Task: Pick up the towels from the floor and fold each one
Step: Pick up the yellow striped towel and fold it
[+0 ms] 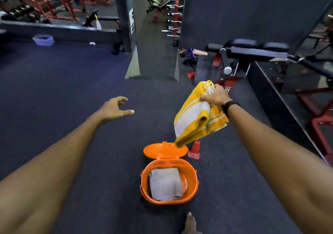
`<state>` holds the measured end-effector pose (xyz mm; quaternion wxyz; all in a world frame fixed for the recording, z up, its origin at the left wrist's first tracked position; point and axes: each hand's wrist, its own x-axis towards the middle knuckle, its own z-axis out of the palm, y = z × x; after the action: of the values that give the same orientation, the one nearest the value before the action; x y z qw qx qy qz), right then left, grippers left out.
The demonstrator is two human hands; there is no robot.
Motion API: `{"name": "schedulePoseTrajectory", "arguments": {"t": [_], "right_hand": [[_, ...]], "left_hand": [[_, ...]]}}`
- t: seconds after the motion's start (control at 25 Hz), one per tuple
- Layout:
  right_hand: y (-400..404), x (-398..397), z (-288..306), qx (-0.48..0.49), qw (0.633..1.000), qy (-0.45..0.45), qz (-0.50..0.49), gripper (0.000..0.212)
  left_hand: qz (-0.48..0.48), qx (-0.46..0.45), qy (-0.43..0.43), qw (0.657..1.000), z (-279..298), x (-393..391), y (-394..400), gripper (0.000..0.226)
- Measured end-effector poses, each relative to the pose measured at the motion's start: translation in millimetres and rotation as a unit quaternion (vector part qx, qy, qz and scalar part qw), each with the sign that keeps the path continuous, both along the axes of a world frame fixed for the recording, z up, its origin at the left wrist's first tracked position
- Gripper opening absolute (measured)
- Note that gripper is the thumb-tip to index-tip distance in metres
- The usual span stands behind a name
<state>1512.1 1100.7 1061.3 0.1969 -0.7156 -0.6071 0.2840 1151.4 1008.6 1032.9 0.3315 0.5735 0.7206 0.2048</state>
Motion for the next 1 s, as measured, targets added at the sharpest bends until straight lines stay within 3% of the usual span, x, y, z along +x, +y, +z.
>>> {"name": "schedulePoseTrajectory", "arguments": {"t": [0.4, 0.52, 0.64, 0.76, 0.84, 1.0], "right_hand": [[8.4, 51.8, -186.0, -0.130, 0.982, -0.137, -0.030, 0.063], [-5.0, 38.6, -246.4, -0.169, 0.980, -0.102, 0.004, 0.064], [-13.1, 32.5, -316.8, -0.222, 0.975, -0.004, 0.016, 0.063], [-20.3, 39.8, -378.6, -0.262, 0.963, -0.021, 0.050, 0.075], [-17.8, 43.2, -399.8, -0.262, 0.961, -0.056, 0.071, 0.082], [1.8, 32.5, -389.5, -0.241, 0.966, -0.053, 0.074, 0.071]], "left_hand": [[-0.020, -0.122, 0.059, 0.991, -127.1, 54.6, 29.4, 0.065], [-0.059, -0.155, 0.070, 0.984, -170.7, 61.3, 36.9, 0.063], [-0.078, -0.180, 0.065, 0.978, -223.6, 58.9, 45.3, 0.061], [-0.103, -0.224, 0.072, 0.966, -271.8, 50.7, 47.5, 0.061], [-0.108, -0.239, 0.076, 0.962, -292.5, 43.1, 48.9, 0.061], [-0.092, -0.230, 0.071, 0.966, -295.7, 35.7, 59.2, 0.060]]}}
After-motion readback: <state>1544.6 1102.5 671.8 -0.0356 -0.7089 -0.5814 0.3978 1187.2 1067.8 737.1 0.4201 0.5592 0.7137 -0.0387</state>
